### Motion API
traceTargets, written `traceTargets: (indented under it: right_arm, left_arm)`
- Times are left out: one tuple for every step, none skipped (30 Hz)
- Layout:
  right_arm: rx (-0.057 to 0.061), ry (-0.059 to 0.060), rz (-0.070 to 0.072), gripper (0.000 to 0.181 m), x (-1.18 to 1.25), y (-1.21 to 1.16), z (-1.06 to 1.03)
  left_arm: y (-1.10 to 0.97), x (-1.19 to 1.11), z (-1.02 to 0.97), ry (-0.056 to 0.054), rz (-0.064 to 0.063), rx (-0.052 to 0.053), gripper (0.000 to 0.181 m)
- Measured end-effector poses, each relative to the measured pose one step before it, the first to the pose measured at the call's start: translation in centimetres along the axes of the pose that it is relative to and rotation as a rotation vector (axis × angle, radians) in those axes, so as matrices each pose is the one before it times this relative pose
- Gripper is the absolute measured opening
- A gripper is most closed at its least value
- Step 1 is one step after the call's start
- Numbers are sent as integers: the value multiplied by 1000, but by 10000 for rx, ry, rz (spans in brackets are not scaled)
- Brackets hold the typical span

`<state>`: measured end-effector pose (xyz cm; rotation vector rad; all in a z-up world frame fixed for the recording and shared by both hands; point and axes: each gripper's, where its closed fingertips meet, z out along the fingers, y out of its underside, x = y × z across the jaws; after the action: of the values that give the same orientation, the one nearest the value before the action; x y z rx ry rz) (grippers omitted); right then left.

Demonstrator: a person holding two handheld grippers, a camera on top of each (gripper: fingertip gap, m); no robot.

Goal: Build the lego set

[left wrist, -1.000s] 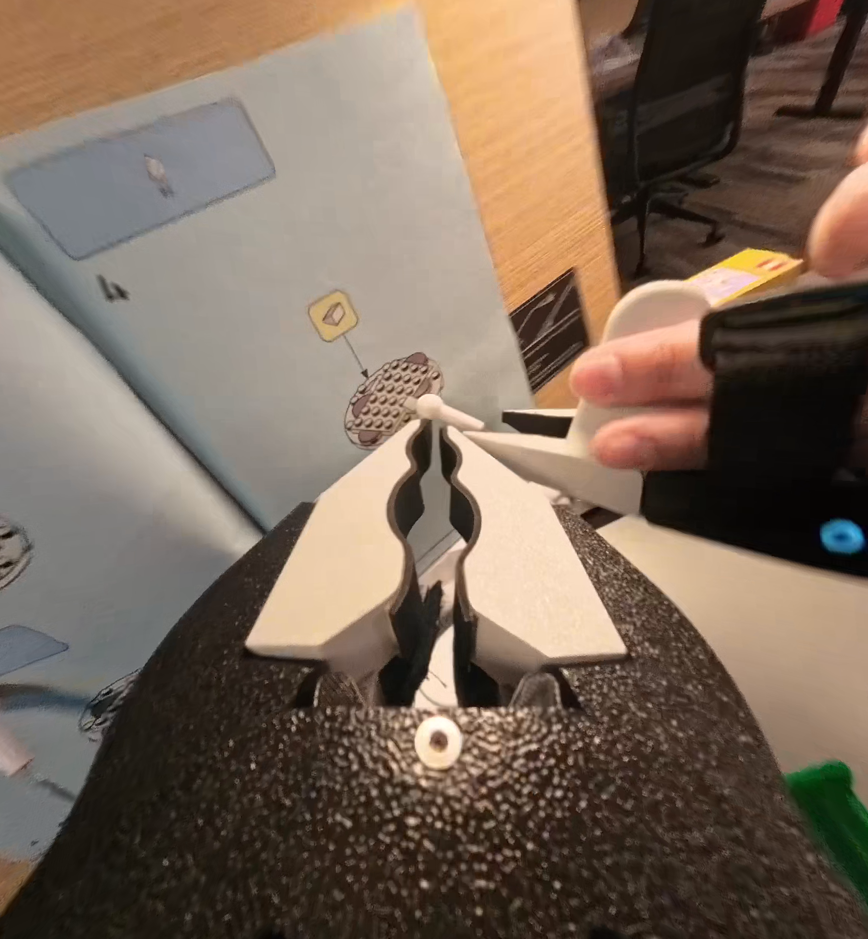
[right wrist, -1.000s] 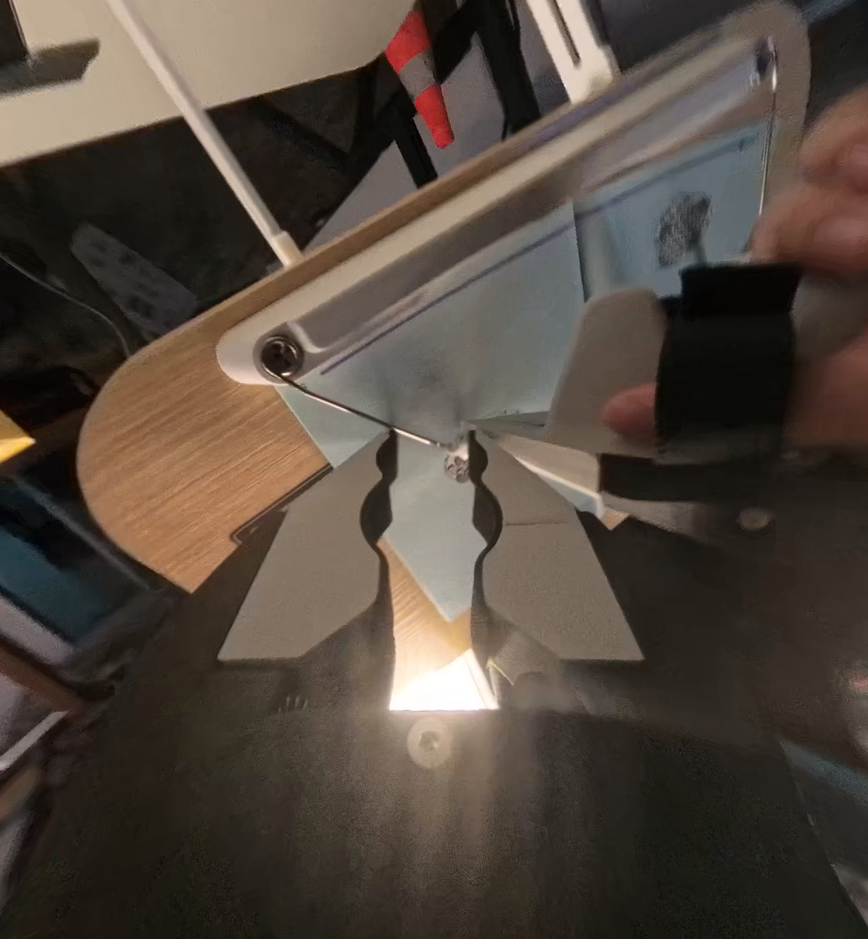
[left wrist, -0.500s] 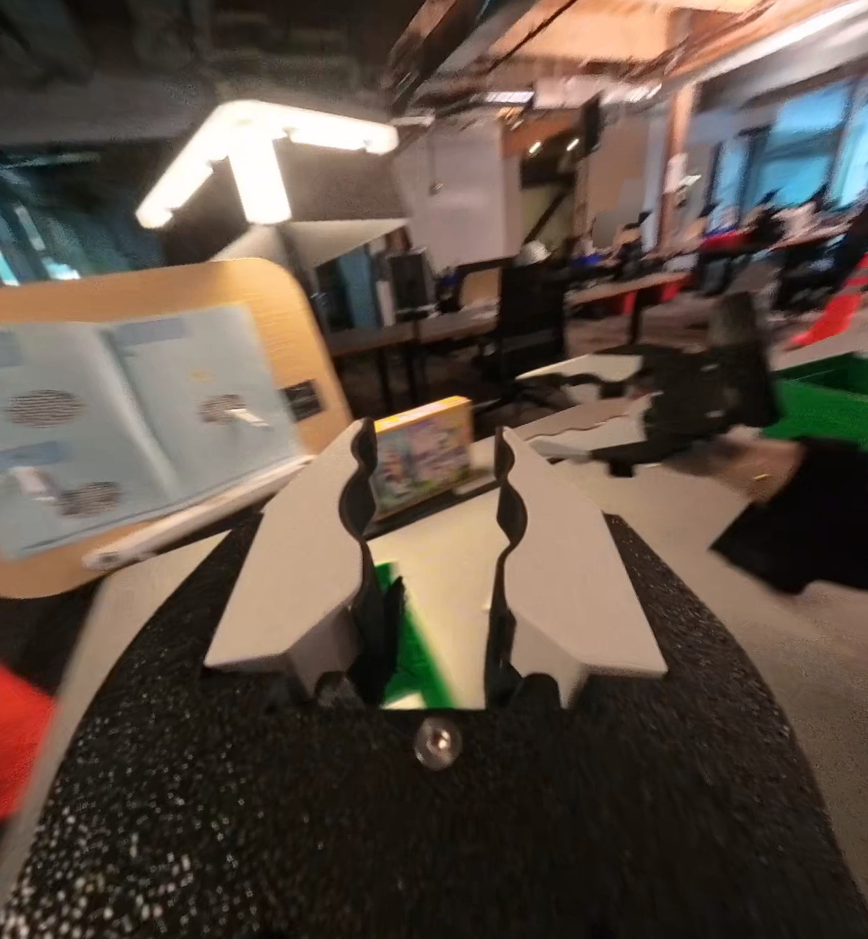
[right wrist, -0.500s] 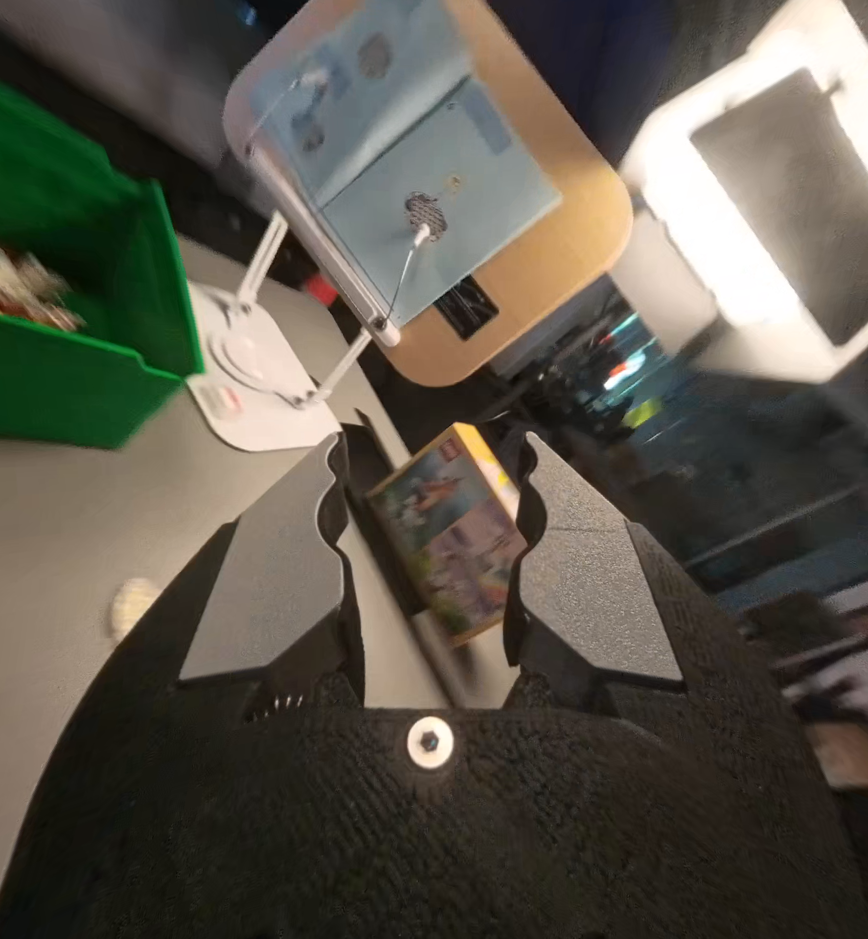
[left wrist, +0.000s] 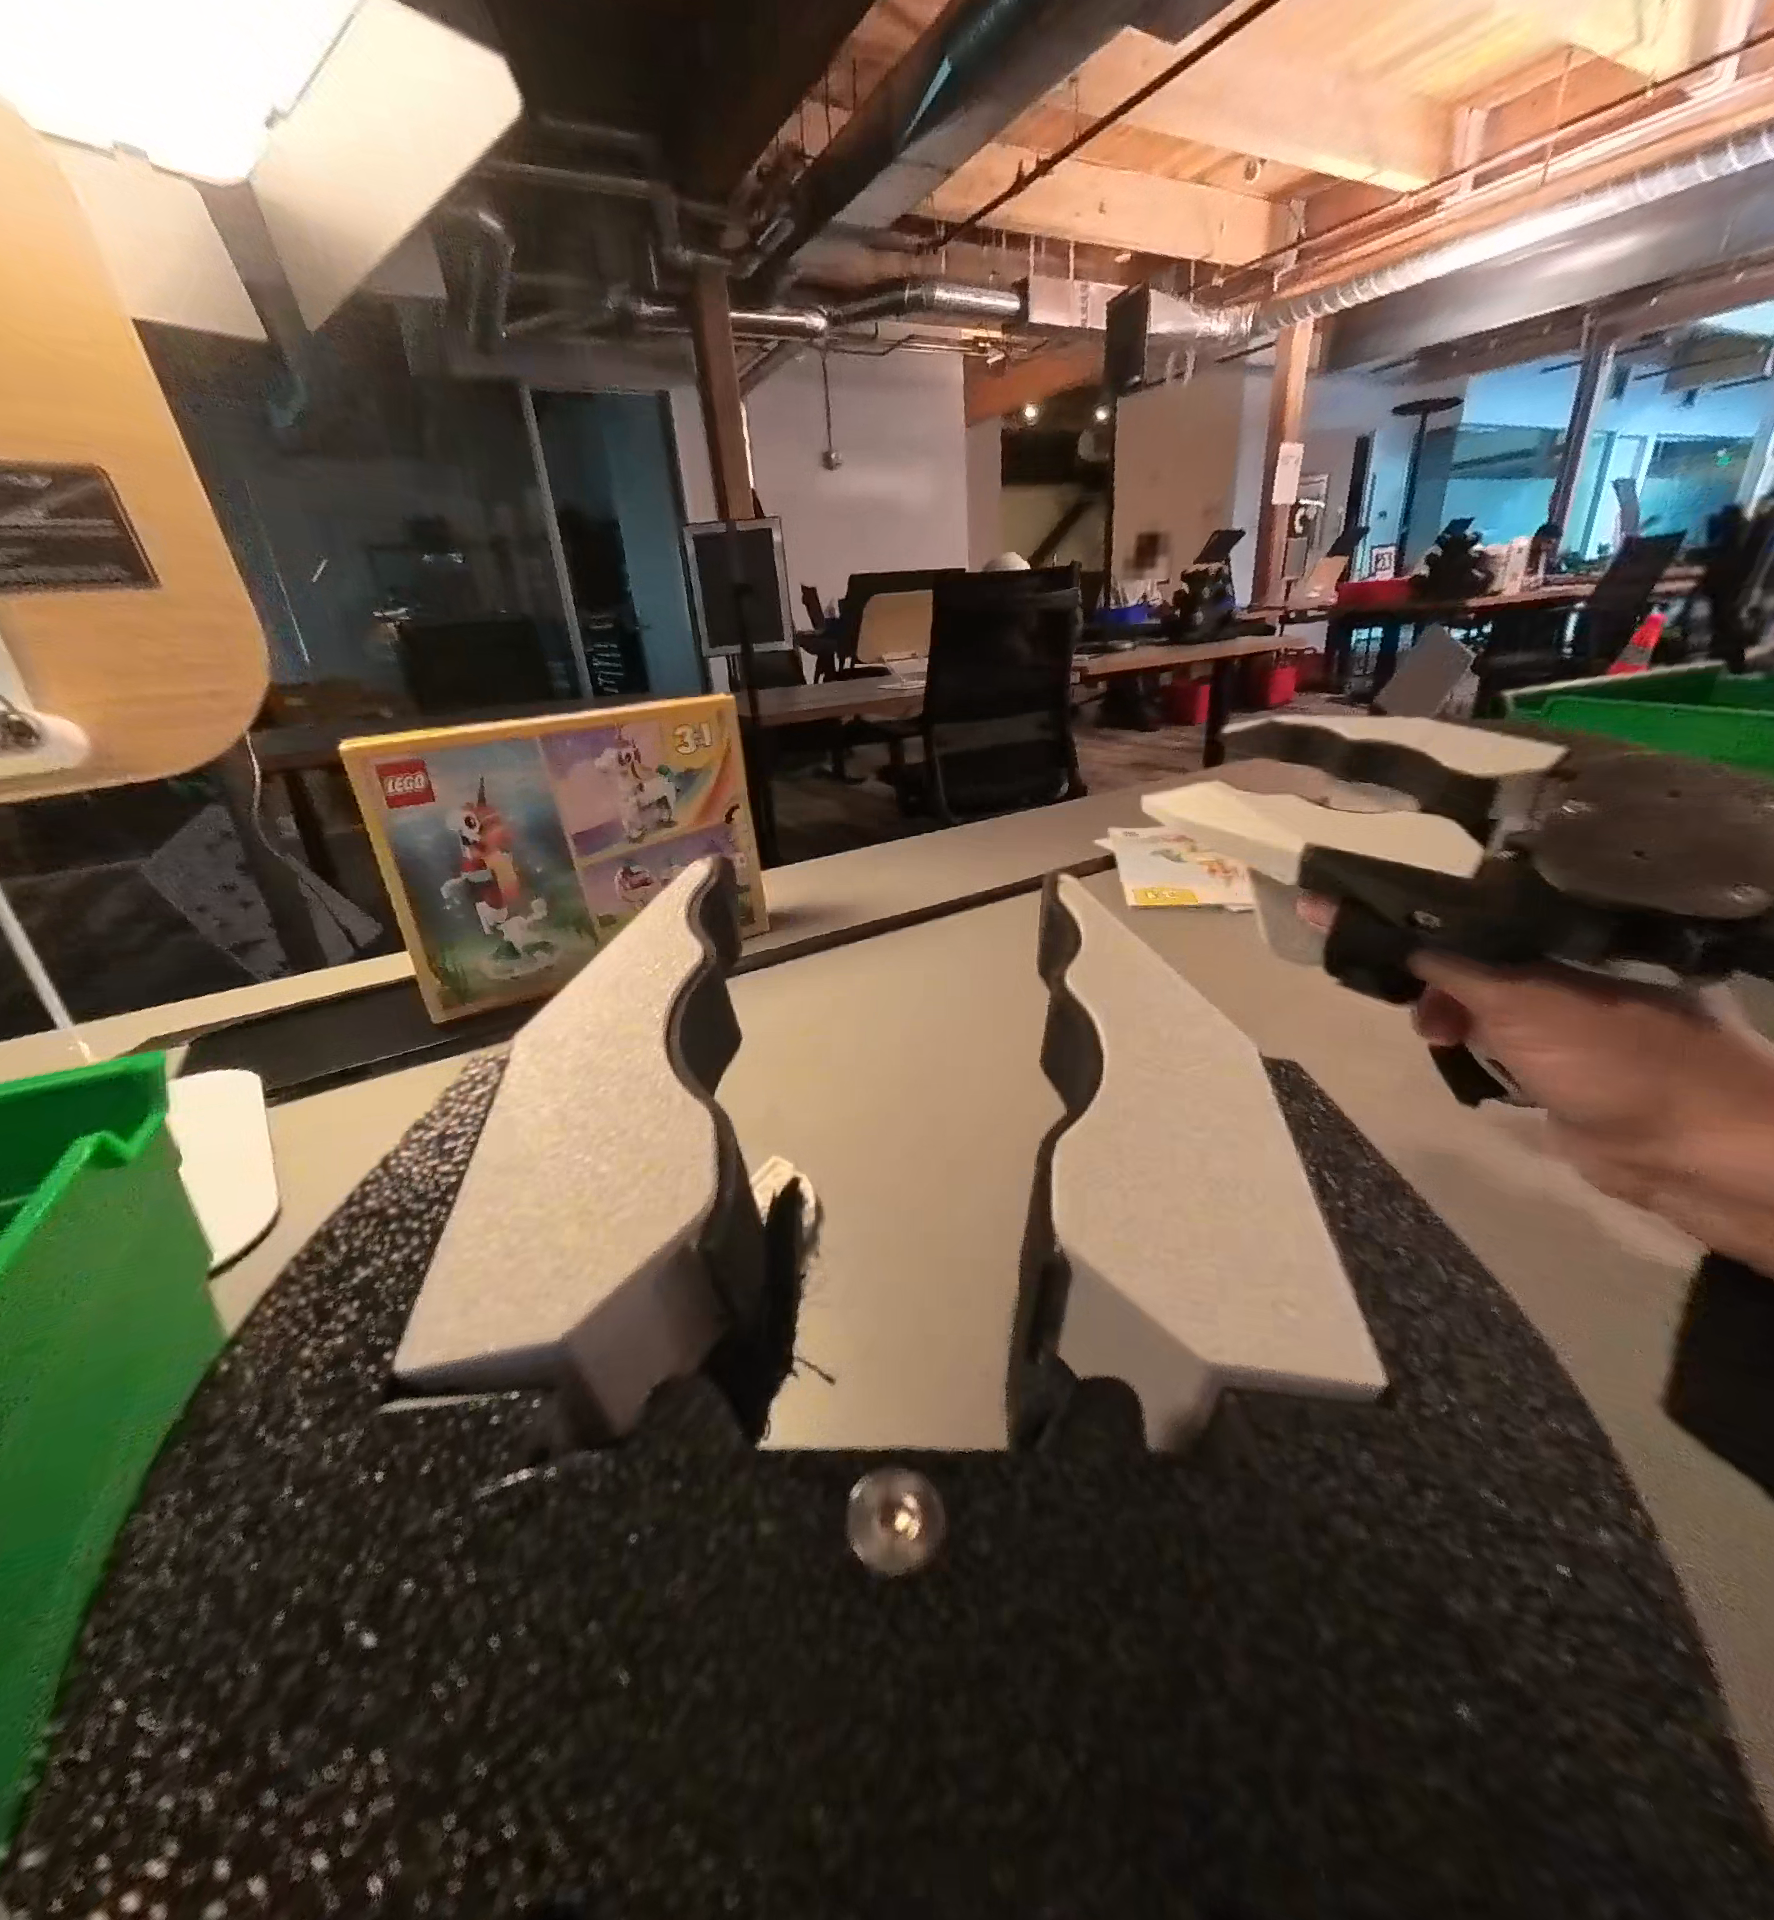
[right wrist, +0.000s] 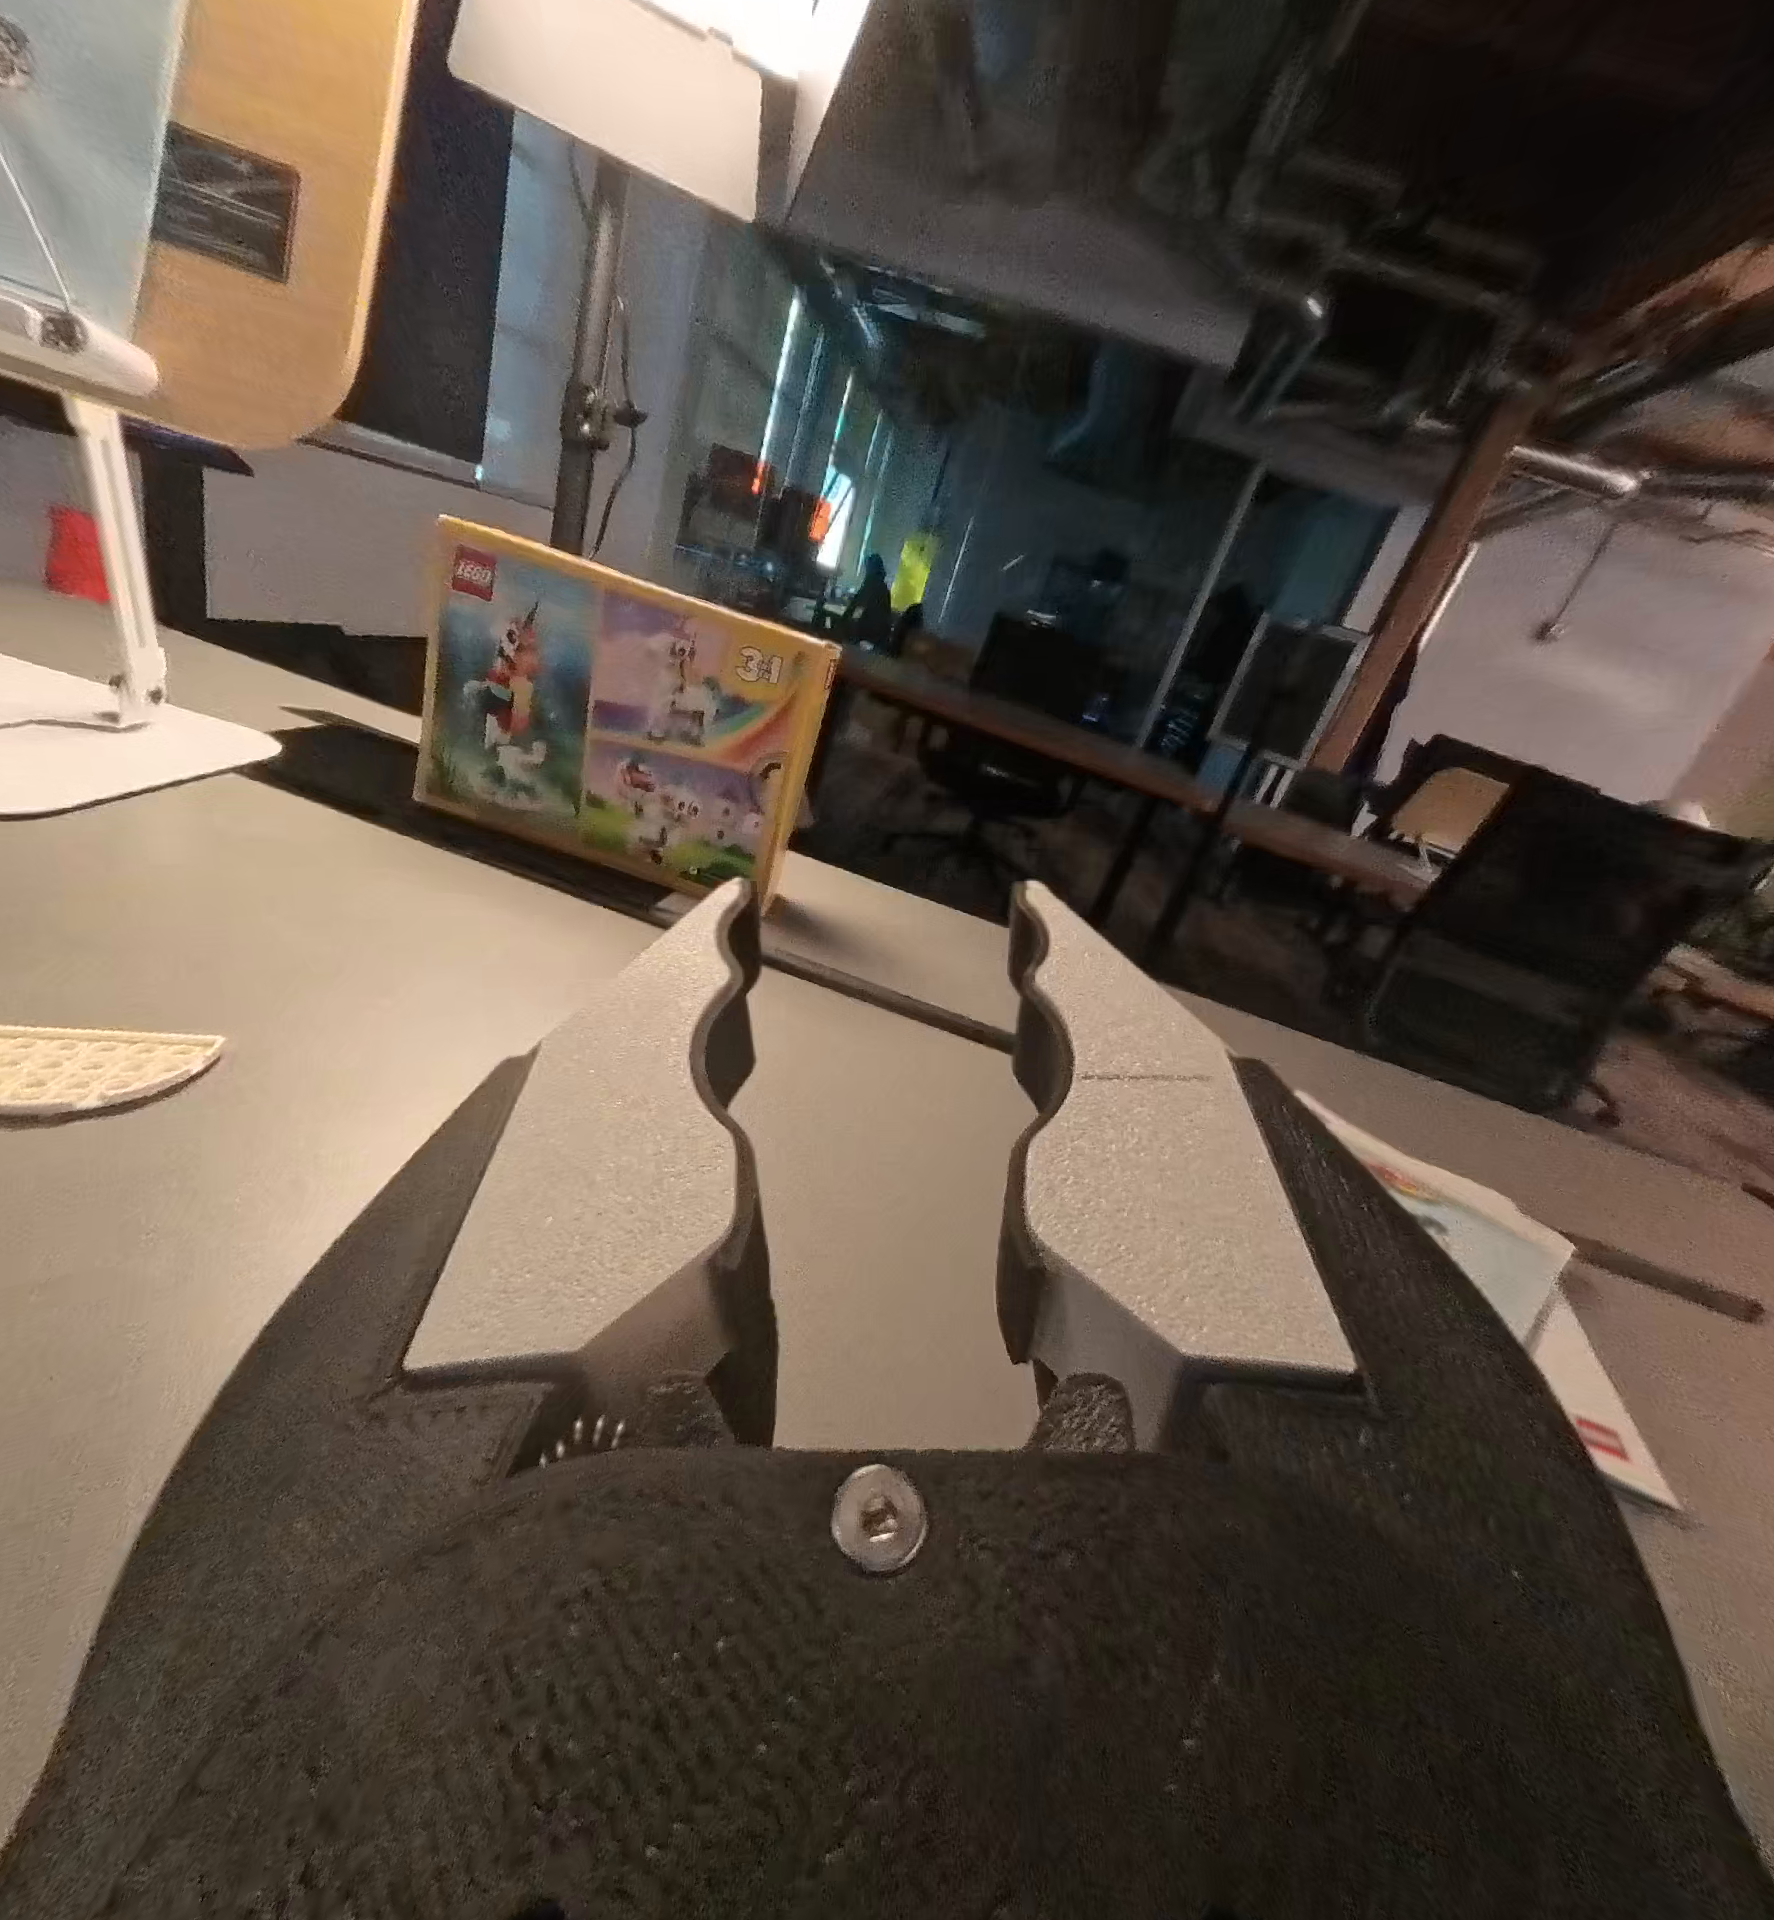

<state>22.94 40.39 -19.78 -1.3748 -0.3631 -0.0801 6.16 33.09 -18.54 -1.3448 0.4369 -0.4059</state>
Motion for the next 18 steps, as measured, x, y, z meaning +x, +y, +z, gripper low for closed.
traceTargets:
  right_arm:
    - [-36,-44,-88,47,-262,195,79]
    - [-42,-104,-124,47,-367,164,60]
    - [-9,-100,-119,46,-351,75,10]
    - [26,-32,-122,46,-212,-40,-50]
    - [-14,46,-166,45,-54,-15,-86]
    - [-77,90,-202,44,64,76,-87]
    - [-36,81,-178,43,80,50,-95]
    - [36,30,-111,42,65,-49,-112]
    - [63,10,-44,41,73,-94,-83]
    - [67,3,-2,40,89,-104,-45]
    - [33,-24,25,39,34,-22,6]
    - [4,-63,44,39,-44,59,60]
    - [16,-104,61,38,-132,67,75]
    - [54,-146,73,37,-218,-26,39]
    - [79,-156,65,36,-263,-84,15]
    - [70,-112,37,36,-213,-107,4]
    - [21,-51,2,35,-149,-42,2]
    - [-69,10,-30,34,-44,89,44]
  left_arm:
    - [272,-640,356,-158,-202,21,55]
    - [254,-646,102,-171,-215,-17,55]
    - [328,-356,-111,-31,-178,-89,55]
    - [414,-83,-277,77,-99,-163,54]
    - [504,22,-402,88,-36,-242,54]
    - [534,195,-503,129,-187,-297,54]
    - [332,420,-494,243,-421,-203,54]
    - [-24,511,-395,278,-527,-28,54]
    - [-255,532,-236,288,-373,55,54]
    - [-349,369,-56,170,-91,75,54]
    - [-267,142,47,40,194,14,54]
    - [-53,-56,46,-73,350,-55,53]
    - [105,-171,21,-135,317,-86,52]
    - [182,-192,20,-123,175,-93,50]
    - [200,-133,26,-47,17,-112,50]
    - [246,-37,79,31,-53,-167,50]
    - [337,44,142,78,13,-243,50]
    - [567,79,229,84,105,-373,53]
